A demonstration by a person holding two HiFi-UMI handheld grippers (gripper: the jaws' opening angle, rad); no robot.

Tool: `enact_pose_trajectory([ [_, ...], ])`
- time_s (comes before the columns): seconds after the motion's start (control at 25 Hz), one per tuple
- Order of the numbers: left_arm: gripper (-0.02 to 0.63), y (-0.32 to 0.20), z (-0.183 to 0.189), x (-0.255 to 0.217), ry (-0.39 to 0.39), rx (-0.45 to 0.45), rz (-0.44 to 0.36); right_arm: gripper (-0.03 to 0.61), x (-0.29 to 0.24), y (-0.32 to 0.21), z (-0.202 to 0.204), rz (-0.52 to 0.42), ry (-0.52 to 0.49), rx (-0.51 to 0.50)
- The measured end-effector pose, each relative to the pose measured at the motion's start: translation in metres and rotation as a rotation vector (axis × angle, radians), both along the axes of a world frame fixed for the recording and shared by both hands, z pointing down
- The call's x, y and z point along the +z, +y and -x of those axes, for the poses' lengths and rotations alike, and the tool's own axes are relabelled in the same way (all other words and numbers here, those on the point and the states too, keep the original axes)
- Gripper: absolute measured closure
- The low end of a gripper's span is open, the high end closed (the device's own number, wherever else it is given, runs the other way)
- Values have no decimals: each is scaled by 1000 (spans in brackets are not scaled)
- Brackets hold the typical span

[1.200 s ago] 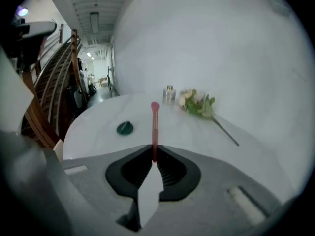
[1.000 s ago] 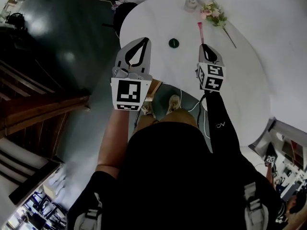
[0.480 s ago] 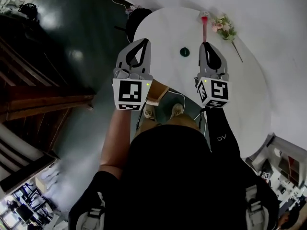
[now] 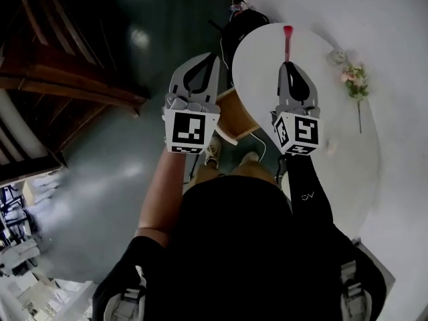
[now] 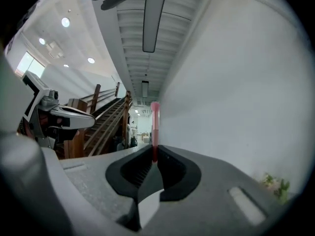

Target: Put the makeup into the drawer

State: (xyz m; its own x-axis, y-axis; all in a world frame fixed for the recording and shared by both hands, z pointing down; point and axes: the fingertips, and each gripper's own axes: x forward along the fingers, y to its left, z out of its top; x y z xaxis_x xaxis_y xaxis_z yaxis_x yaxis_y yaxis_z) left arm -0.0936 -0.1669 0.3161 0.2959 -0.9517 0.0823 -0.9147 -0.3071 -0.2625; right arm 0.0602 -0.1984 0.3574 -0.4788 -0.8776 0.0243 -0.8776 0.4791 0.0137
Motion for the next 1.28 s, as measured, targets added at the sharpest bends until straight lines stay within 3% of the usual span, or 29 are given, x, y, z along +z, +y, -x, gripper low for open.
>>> enact_pose_trajectory([
  [0.28,604,18,54,10,-3,-135,29,541,6,-2,60,23,9,-134],
  [0.56,604,21,69,14,-3,-156,42,541,32,-2,86,94,38,-174],
  [0.84,604,21,76,23,2,-157,63,541,122,11,108,252,159,-227],
  [1.28,604,21,83,45,19,-159,107,541,261,68,127,577,330,-331],
])
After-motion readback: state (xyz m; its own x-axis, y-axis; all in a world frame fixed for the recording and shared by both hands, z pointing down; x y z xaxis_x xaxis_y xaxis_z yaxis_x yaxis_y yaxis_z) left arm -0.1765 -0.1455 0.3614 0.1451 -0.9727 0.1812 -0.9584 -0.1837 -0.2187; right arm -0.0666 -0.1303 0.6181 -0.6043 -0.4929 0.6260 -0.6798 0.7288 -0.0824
